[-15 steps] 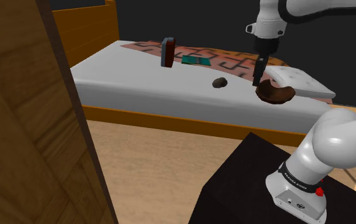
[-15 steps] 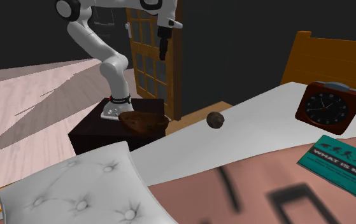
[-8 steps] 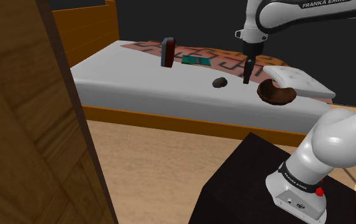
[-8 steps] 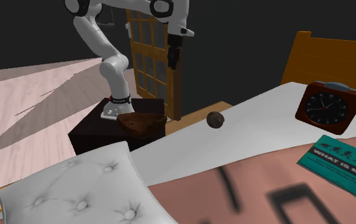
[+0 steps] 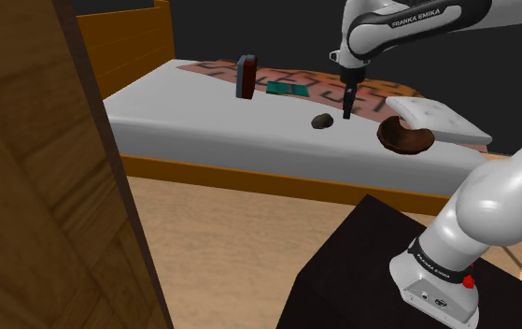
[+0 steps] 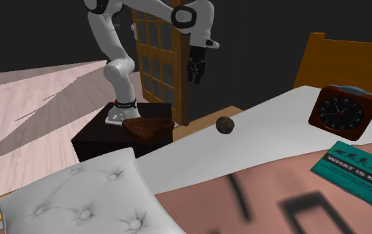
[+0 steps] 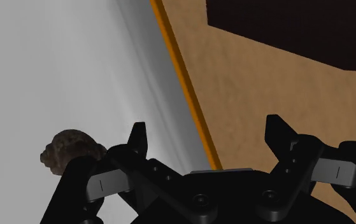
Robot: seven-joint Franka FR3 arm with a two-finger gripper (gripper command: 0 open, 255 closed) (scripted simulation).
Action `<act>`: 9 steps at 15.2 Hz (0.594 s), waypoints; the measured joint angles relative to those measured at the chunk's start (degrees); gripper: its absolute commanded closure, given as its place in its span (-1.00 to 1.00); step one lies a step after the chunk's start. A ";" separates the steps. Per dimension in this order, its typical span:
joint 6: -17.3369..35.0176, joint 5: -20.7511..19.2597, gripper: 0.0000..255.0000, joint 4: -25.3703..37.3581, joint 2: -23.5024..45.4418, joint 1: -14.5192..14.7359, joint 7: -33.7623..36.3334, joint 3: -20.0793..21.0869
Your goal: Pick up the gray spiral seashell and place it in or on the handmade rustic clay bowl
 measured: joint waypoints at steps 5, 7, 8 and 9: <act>4.49 -0.18 -1.00 6.54 9.84 -0.68 -4.80 -2.04; 5.86 0.11 -1.00 9.99 14.04 -1.26 -7.25 -2.87; 6.55 0.47 -1.00 12.22 16.69 -1.50 -8.33 -3.14; 7.30 0.72 -1.00 13.86 18.87 -1.75 -9.29 -3.33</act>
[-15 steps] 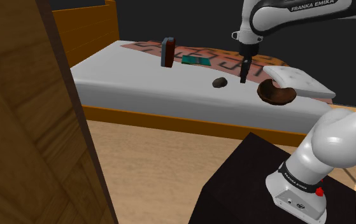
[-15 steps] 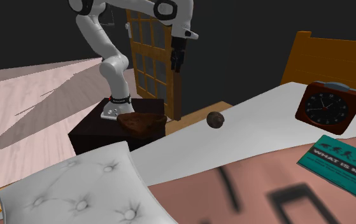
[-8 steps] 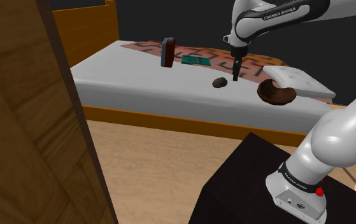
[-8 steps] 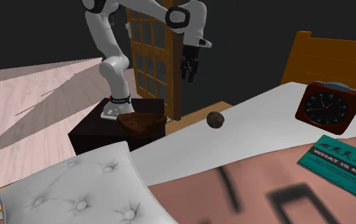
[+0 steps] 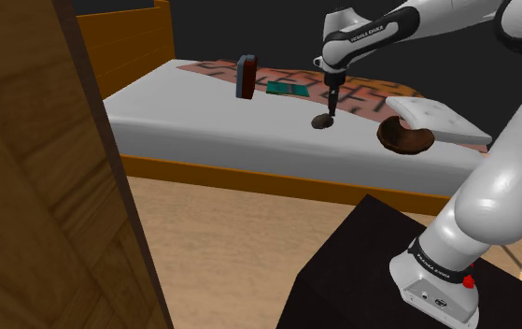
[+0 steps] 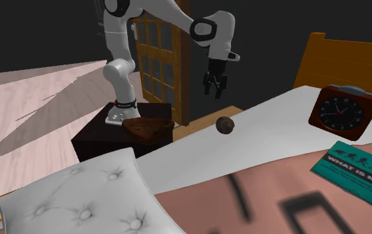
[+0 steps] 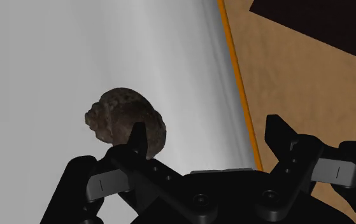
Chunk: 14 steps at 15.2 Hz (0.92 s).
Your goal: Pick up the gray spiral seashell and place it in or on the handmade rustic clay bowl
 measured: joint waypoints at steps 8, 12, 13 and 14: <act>1.50 2.86 -1.00 17.96 17.45 -3.21 -8.18 -0.37; 3.46 3.18 -1.00 18.86 20.01 -4.09 -9.09 -0.39; 4.08 3.19 -1.00 18.57 20.30 -4.24 -9.14 -0.43; 4.76 3.22 -1.00 18.32 20.71 -4.38 -9.12 -0.44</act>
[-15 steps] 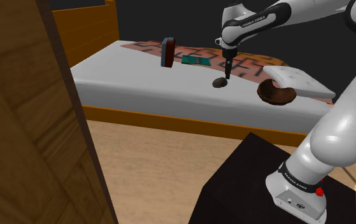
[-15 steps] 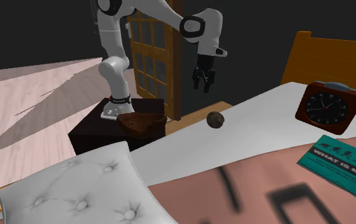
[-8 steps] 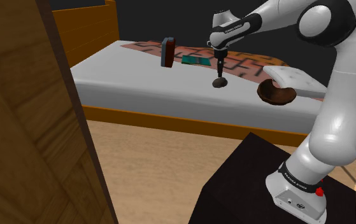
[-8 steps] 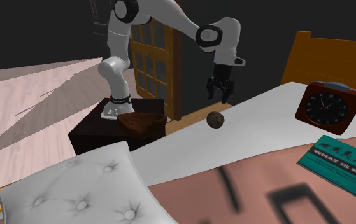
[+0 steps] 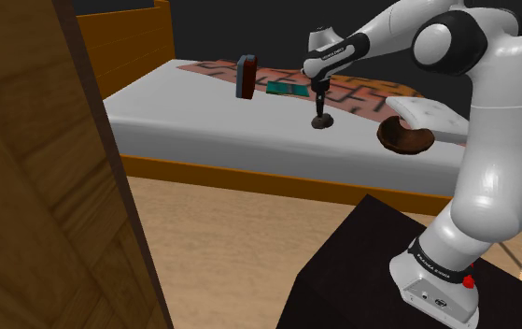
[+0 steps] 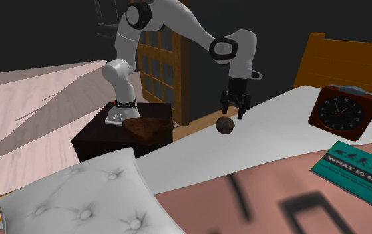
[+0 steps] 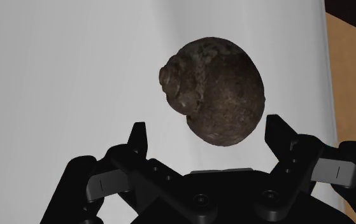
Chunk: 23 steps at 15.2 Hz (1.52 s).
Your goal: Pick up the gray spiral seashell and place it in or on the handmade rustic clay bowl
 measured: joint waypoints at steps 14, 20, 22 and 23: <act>1.72 0.12 1.00 -0.08 0.75 -0.33 -0.15 0.04; 1.66 0.22 -1.00 0.05 0.86 -0.39 -0.30 0.11; 8.83 4.37 -1.00 -7.85 -5.00 -5.78 -11.45 3.54; 11.86 9.45 -1.00 -10.41 -7.33 -10.74 -24.24 6.51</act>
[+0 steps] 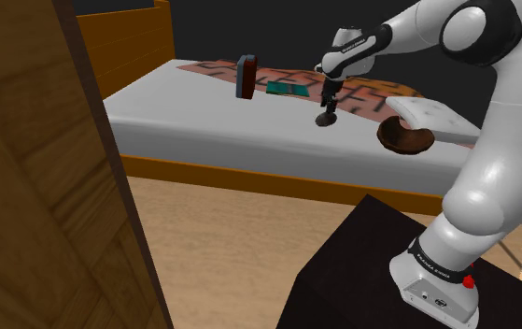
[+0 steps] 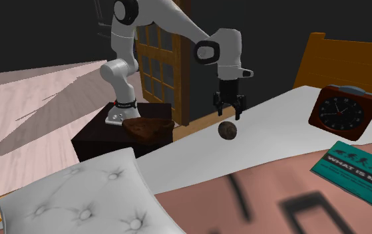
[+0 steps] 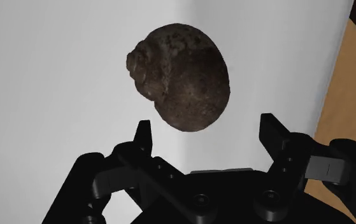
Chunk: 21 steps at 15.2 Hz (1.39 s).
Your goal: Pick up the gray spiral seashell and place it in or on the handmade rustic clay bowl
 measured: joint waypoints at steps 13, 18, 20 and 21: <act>7.91 10.68 -1.00 -3.94 1.07 -8.05 -33.79 5.20; 8.07 10.68 1.00 -3.85 0.96 -7.99 -33.78 5.25; 7.90 10.69 1.00 -3.84 0.93 -7.99 -33.80 5.28; 7.87 10.69 1.00 -3.86 0.91 -7.98 -33.79 5.28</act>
